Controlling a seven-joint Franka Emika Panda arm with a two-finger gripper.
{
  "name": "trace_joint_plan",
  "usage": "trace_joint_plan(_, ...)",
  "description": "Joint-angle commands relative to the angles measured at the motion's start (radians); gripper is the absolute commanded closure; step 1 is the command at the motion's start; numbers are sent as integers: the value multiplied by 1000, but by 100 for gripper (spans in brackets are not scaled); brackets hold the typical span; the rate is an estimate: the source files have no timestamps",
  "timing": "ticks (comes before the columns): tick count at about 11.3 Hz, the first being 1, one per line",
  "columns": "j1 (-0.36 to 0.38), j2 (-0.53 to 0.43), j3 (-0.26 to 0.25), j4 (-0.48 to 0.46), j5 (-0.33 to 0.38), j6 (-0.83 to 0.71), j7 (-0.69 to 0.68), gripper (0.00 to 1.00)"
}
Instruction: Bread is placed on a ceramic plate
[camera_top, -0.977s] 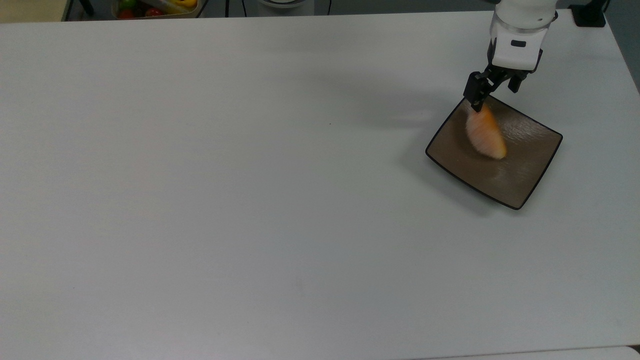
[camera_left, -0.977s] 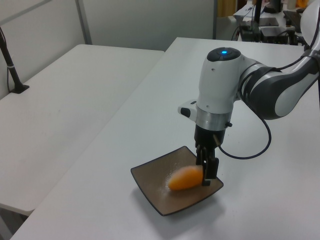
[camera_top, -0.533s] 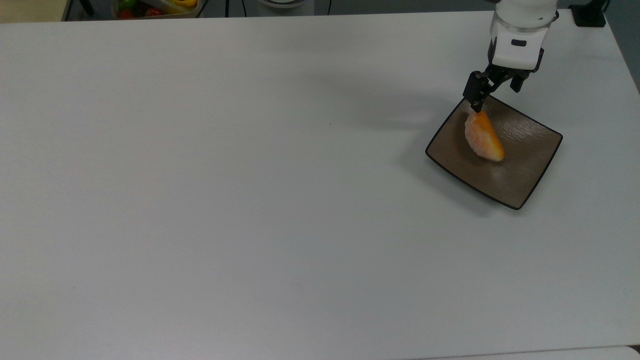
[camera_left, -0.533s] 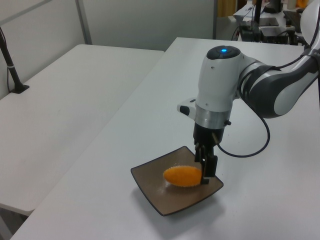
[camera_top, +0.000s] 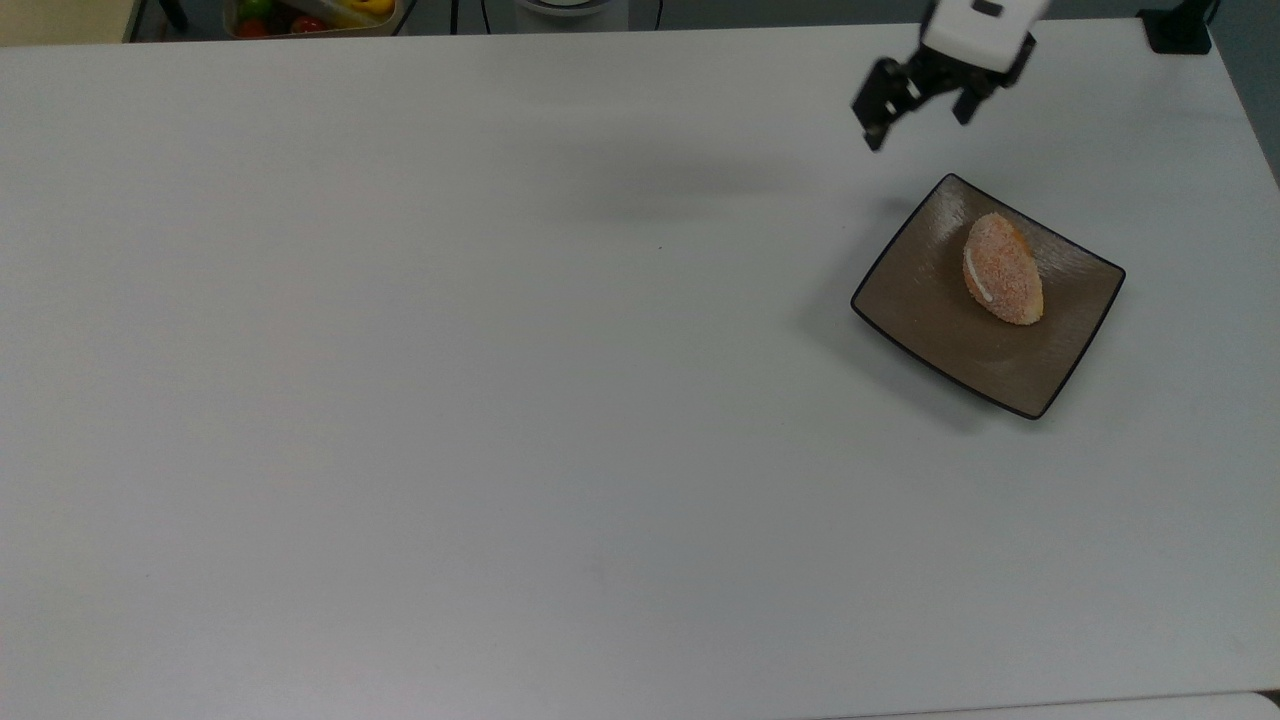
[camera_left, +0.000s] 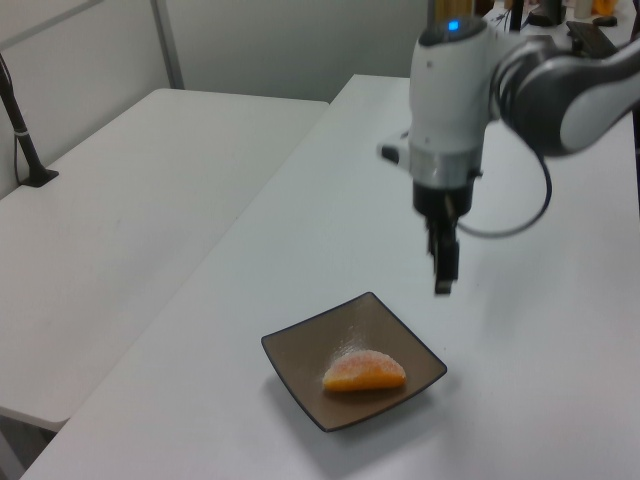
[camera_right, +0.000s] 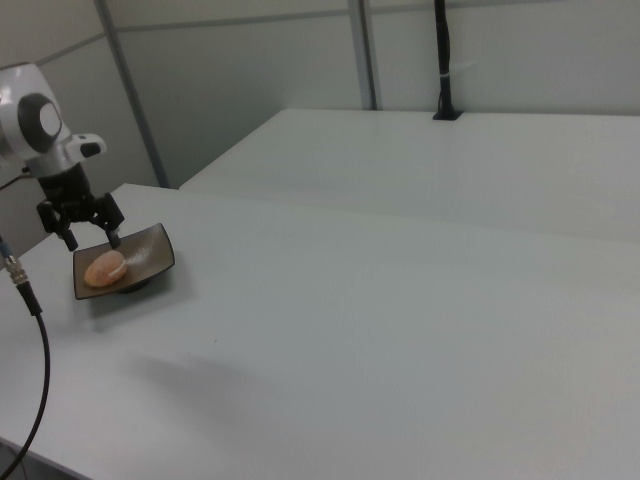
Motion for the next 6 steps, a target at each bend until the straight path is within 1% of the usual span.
trace_joint_plan(1, 45, -153, -143, -63, 41, -155, 17, 0)
trace_joint_plan(2, 44, -195, -198, -82, 41, -152, 17, 0)
trace_joint_plan(4, 31, -249, -293, -97, 85, -143, 14, 0)
trace_joint_plan(5, 22, -270, -332, -97, 100, -143, 13, 0)
trace_joint_plan(6, 7, -289, -362, -97, 100, -143, 8, 0)
